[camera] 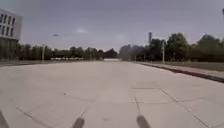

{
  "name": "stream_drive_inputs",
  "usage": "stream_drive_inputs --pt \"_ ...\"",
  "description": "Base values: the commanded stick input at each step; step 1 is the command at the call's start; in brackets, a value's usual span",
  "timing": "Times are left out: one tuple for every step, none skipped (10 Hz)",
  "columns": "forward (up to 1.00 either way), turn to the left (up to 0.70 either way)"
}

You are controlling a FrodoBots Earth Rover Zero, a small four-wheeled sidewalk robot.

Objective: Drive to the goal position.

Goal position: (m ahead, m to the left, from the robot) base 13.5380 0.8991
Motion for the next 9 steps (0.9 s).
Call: stream_drive_inputs --pt "0.70 0.00" --pt "0.70 0.00" --pt "0.70 0.00" --pt "0.70 0.00" --pt "0.70 0.00" --pt "0.70 0.00" --pt "0.70 0.00" --pt "0.70 0.00" --pt "0.70 0.00"
